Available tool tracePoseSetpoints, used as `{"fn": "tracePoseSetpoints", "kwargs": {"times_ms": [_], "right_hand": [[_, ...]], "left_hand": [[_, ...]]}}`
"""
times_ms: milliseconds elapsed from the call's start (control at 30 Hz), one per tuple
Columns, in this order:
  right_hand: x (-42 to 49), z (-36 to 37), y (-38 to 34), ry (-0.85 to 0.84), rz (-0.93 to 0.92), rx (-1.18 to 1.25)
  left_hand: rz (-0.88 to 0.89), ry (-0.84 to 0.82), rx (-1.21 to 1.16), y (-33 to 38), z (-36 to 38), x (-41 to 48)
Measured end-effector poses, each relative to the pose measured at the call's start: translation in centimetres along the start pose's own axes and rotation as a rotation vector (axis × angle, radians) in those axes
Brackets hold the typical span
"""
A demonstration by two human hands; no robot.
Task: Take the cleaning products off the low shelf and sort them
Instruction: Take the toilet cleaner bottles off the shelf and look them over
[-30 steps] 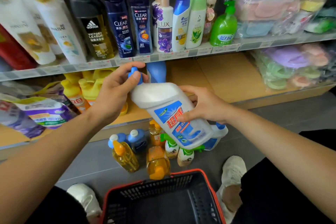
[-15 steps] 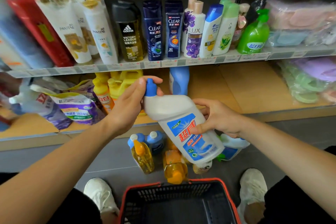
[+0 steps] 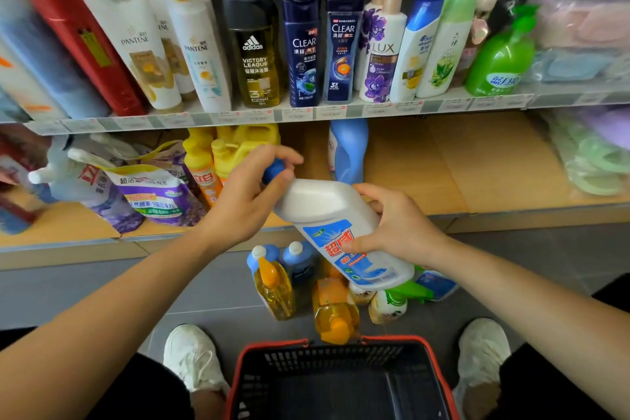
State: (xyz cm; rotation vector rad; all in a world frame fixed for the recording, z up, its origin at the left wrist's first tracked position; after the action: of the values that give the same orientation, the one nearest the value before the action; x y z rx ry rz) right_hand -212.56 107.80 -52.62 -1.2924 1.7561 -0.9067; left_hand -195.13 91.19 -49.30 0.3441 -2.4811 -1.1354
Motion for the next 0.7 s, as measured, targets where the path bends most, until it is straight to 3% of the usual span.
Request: {"fn": "tracePoseSetpoints", "kwargs": {"times_ms": [167, 267, 467, 700], "right_hand": [[-0.1, -0.5, 0.6, -0.018, 0.001, 0.015], [-0.1, -0.5, 0.8, -0.021, -0.009, 0.018], [0.0, -1.1, 1.3, -0.041, -0.034, 0.110], [0.5, -1.4, 1.7, -0.253, -0.011, 0.361]], "left_hand": [[0.088, -0.205, 0.359, 0.2, -1.6, 1.2], [0.082, -0.290, 0.419, 0.2, -2.7, 1.5], [-0.020, -0.261, -0.036, 0.5, -3.3, 1.5], [-0.027, -0.353, -0.509, 1.4, -3.2, 1.4]]}}
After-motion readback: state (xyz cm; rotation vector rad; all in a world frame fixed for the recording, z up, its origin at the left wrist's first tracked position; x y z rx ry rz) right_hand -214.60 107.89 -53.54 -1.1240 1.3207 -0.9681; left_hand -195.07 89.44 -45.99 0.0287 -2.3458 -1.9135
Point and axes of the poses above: each hand's wrist, its own x-axis towards the middle knuckle, its own z-axis out of the palm, y = z × x, the point moved 3 cm from there along x, towards the middle knuckle, and after that the axes turned 10 degrees about -y, right-handed, at the moved point
